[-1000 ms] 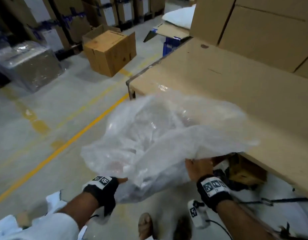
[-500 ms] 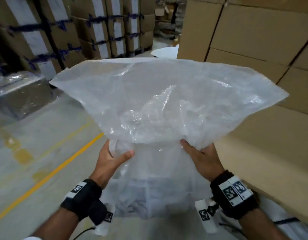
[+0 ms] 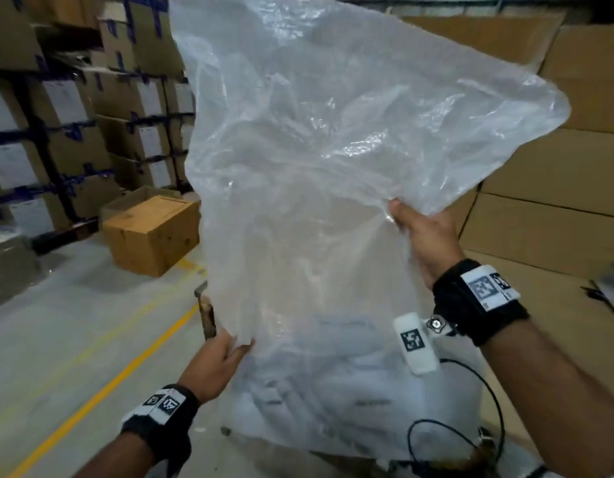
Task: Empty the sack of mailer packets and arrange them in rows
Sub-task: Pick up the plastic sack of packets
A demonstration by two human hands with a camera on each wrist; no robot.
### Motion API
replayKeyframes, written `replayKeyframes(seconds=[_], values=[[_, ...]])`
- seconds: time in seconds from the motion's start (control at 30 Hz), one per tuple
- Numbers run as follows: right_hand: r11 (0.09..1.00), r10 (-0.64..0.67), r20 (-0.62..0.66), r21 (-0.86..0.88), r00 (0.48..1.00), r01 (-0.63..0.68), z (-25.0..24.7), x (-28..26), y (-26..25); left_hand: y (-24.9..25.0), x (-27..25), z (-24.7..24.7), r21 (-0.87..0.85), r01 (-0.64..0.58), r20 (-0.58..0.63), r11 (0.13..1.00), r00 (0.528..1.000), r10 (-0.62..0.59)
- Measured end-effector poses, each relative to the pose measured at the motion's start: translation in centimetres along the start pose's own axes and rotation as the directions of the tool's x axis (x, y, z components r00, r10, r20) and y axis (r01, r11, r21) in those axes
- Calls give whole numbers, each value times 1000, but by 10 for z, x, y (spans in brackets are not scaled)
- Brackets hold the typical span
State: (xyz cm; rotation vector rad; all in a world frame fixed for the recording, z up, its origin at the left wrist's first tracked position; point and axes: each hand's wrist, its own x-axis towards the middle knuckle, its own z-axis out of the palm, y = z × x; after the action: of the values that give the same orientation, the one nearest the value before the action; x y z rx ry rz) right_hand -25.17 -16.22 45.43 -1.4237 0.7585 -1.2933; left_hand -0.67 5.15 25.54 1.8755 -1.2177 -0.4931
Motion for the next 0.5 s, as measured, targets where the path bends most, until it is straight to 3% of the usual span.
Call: replayKeyframes(seconds=[0.1,0.23,0.37,0.5], values=[[995,18,-92,-97,996,-27,-15,30,-1,20,23,3,-142,-86,-43,986,996,81],[964,-49,-103,-264,993,20,-25,63,4,71,50,13,-275,-204,-178,939,971,159],[911,-28,-16,-412,999,19,-37,78,15,110,80,23,-415,-173,-174,893,979,108],[761,-96,120,-631,988,151,-70,74,40,140,118,31,-532,-115,-163,839,986,31]])
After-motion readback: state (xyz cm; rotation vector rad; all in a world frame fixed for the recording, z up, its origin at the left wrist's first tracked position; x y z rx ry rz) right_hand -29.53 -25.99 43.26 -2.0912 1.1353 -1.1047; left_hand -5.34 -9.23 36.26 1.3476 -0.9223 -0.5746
